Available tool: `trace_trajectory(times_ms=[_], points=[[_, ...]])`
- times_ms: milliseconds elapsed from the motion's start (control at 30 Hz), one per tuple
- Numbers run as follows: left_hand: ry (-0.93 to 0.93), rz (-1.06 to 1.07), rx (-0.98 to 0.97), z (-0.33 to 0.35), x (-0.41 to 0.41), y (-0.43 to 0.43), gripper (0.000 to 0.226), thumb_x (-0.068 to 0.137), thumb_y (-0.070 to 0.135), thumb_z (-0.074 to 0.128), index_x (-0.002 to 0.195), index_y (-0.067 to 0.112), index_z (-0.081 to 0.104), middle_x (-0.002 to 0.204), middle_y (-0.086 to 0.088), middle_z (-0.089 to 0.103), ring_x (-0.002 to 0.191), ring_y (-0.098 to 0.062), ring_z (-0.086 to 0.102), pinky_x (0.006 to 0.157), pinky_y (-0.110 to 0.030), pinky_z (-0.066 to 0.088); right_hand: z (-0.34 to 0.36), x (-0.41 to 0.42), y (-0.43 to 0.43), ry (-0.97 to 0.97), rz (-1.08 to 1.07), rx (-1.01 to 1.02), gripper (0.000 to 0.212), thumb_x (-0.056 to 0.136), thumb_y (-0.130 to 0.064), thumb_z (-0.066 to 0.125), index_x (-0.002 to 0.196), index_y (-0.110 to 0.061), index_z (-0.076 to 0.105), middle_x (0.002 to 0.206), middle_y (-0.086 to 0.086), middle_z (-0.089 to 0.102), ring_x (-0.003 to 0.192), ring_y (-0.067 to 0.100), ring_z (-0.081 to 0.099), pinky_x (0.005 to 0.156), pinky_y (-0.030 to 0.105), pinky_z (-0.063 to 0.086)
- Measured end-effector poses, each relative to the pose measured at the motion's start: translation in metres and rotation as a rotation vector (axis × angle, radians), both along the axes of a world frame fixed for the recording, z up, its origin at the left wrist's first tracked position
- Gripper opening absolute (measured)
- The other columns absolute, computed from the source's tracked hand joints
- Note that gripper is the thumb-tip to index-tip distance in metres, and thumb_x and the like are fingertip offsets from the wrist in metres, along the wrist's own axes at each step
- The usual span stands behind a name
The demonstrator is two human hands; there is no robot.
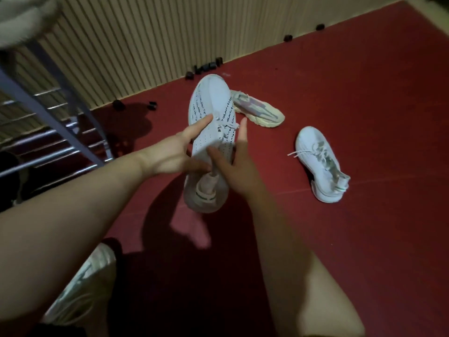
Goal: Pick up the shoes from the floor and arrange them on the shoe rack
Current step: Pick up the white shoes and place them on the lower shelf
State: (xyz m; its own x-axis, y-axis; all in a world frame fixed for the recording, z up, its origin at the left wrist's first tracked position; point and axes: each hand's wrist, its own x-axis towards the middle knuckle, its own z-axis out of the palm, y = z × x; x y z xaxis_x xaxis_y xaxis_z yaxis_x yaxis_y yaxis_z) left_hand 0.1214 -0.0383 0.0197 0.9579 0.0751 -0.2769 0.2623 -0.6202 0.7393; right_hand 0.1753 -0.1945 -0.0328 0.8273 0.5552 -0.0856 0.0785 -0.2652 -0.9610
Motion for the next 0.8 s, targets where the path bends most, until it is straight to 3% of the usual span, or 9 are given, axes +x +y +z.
trace_trajectory(times_ms=[100,200,300,400,467,500,633,700,800], points=[[-0.006,-0.038,-0.022,-0.010,0.014,-0.012,0.103,0.076,0.012,0.077,0.150,0.037,0.009,0.149,0.009,0.031,0.123,-0.008,0.045,0.085,-0.009,0.043,-0.004,0.005,-0.012,-0.004,-0.065,-0.032,0.109,0.071,-0.064,0.057,0.147,-0.039,-0.017,0.155,-0.005,0.030,0.137,0.016,0.039,0.109,0.042,0.037],[-0.009,-0.074,-0.055,-0.016,0.032,-0.022,0.103,0.074,0.009,0.077,0.148,0.039,0.012,0.142,0.007,0.038,0.119,-0.020,0.053,0.094,-0.031,0.050,-0.004,0.014,-0.027,-0.001,-0.103,-0.057,0.108,0.072,-0.062,0.058,0.148,-0.036,-0.014,0.155,-0.007,0.029,0.137,0.016,0.039,0.110,0.043,0.036],[-0.037,-0.142,-0.119,-0.021,0.053,-0.040,0.103,0.073,0.003,0.077,0.149,0.035,0.014,0.133,0.008,0.043,0.098,-0.003,0.057,0.080,-0.014,0.051,-0.009,0.023,-0.047,0.011,-0.184,-0.050,0.102,0.081,-0.046,0.060,0.151,-0.027,-0.012,0.154,-0.003,0.032,0.137,0.014,0.037,0.111,0.032,0.034],[0.002,-0.177,-0.212,-0.035,0.071,-0.062,0.102,0.074,0.003,0.076,0.148,0.038,0.015,0.130,0.009,0.044,0.104,-0.007,0.056,0.083,-0.017,0.050,-0.019,0.035,-0.073,0.135,-0.238,0.049,0.086,0.096,-0.018,0.054,0.150,-0.018,-0.013,0.138,-0.003,0.050,0.122,0.004,0.050,0.104,0.019,0.037],[0.016,-0.175,-0.291,-0.048,0.081,-0.073,0.102,0.074,0.003,0.076,0.148,0.038,0.016,0.136,0.010,0.043,0.113,-0.008,0.054,0.089,-0.018,0.050,-0.023,0.043,-0.091,0.108,-0.353,-0.077,0.083,0.096,-0.027,0.053,0.152,-0.021,-0.007,0.110,-0.011,0.061,0.100,-0.001,0.058,0.098,0.021,0.043],[0.014,-0.173,-0.314,-0.054,0.086,-0.077,0.101,0.074,0.004,0.076,0.149,0.036,0.016,0.139,0.012,0.039,0.120,-0.008,0.050,0.095,-0.020,0.047,-0.030,0.049,-0.102,0.058,-0.447,-0.138,0.083,0.094,-0.034,0.055,0.152,-0.022,-0.002,0.111,-0.005,0.062,0.102,0.005,0.059,0.101,0.028,0.043],[0.018,-0.147,-0.381,-0.072,0.105,-0.080,0.101,0.074,0.008,0.077,0.150,0.033,0.014,0.148,0.012,0.027,0.134,-0.012,0.036,0.110,-0.034,0.036,-0.048,0.076,-0.145,-0.003,-0.704,-0.585,0.087,0.086,-0.048,0.059,0.152,-0.024,0.007,0.147,0.013,0.035,0.137,0.031,0.032,0.113,0.043,0.028],[0.017,-0.141,-0.396,-0.078,0.114,-0.076,0.102,0.074,0.010,0.077,0.150,0.034,0.014,0.154,0.007,0.024,0.136,-0.014,0.035,0.110,-0.037,0.036,-0.054,0.086,-0.160,0.045,-0.671,-0.863,0.095,0.083,-0.053,0.061,0.152,-0.029,0.001,0.151,0.015,0.024,0.141,0.034,0.020,0.114,0.046,0.022],[0.015,-0.133,-0.413,-0.085,0.123,-0.069,0.103,0.072,0.012,0.079,0.148,0.040,0.015,0.154,0.005,0.028,0.136,-0.015,0.036,0.109,-0.041,0.037,-0.068,0.104,-0.165,0.053,-0.560,-1.078,0.107,0.079,-0.057,0.064,0.151,-0.029,-0.009,0.158,0.014,0.009,0.147,0.033,0.000,0.117,0.048,0.009]])
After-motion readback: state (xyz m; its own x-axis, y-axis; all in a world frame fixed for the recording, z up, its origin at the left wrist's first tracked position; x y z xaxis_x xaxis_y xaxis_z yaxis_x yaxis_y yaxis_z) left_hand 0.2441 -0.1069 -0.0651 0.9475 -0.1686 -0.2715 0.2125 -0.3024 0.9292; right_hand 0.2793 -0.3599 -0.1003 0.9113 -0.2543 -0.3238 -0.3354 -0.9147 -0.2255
